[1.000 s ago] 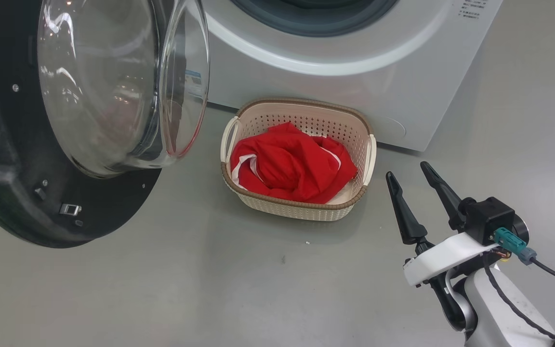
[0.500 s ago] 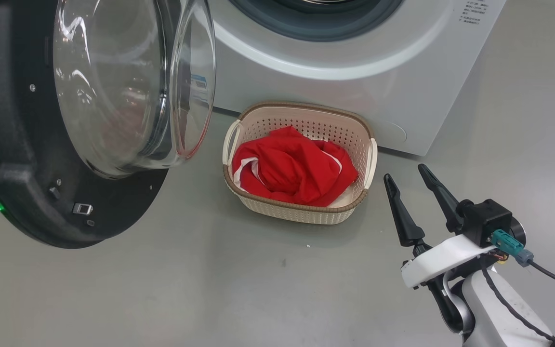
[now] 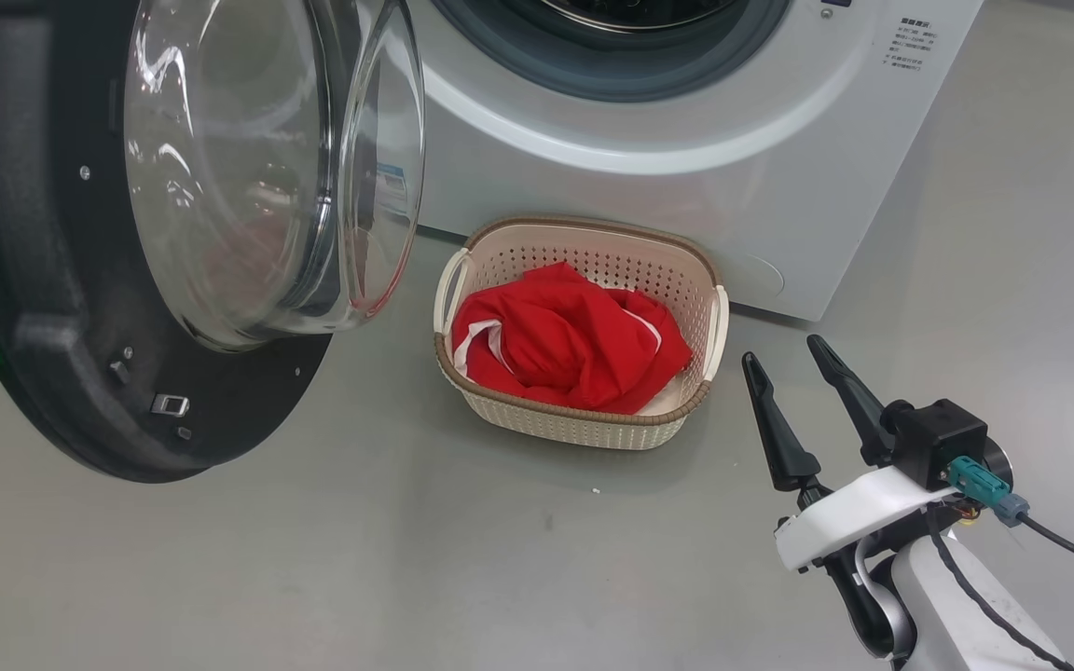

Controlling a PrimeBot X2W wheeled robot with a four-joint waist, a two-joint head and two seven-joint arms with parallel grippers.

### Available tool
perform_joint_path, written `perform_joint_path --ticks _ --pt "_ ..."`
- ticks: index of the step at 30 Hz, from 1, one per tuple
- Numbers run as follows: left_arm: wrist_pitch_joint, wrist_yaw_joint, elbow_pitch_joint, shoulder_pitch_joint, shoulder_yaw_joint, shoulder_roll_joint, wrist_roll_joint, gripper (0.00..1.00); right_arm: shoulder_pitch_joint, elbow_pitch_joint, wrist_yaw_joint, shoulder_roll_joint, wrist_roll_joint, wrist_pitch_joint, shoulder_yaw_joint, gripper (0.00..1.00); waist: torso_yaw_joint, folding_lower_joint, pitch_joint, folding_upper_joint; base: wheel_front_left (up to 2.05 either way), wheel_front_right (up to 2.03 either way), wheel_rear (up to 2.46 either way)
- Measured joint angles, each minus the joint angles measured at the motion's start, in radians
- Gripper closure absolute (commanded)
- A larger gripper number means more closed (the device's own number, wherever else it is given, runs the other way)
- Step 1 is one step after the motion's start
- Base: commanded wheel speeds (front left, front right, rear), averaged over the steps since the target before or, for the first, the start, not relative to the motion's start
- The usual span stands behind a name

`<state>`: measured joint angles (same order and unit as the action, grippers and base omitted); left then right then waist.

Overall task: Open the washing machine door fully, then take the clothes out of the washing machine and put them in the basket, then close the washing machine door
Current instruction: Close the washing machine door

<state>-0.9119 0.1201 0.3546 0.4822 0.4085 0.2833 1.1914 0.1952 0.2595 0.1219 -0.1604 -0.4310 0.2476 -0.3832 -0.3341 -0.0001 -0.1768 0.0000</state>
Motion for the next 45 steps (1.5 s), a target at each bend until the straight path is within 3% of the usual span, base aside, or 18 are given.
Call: perform_joint_path --ticks 8,15,30,45 --pt "0.204 0.000 -0.191 -0.121 -0.110 0.036 -0.159 1.00 0.000 0.000 0.000 0.001 0.000 0.000 0.000 0.00 -0.002 0.0000 0.006 0.0000 0.00 0.00 0.00" --pt "0.420 0.001 -0.277 -0.231 -0.203 0.078 -0.302 1.00 -0.001 0.001 0.000 0.003 0.000 0.000 0.000 0.00 -0.006 0.0000 0.015 0.0000 0.00 0.00 0.00" --pt "0.860 0.005 -0.301 -0.362 -0.265 0.046 -0.422 1.00 -0.024 0.005 0.000 0.011 0.000 0.000 -0.004 0.00 -0.010 0.0000 0.041 0.0000 0.00 0.00 0.00" --pt "1.094 0.005 -0.235 -0.442 -0.334 0.045 -0.489 1.00 -0.025 0.004 0.000 0.017 0.000 0.000 -0.002 0.00 -0.015 0.0000 0.040 0.0000 0.00 0.00 0.00"
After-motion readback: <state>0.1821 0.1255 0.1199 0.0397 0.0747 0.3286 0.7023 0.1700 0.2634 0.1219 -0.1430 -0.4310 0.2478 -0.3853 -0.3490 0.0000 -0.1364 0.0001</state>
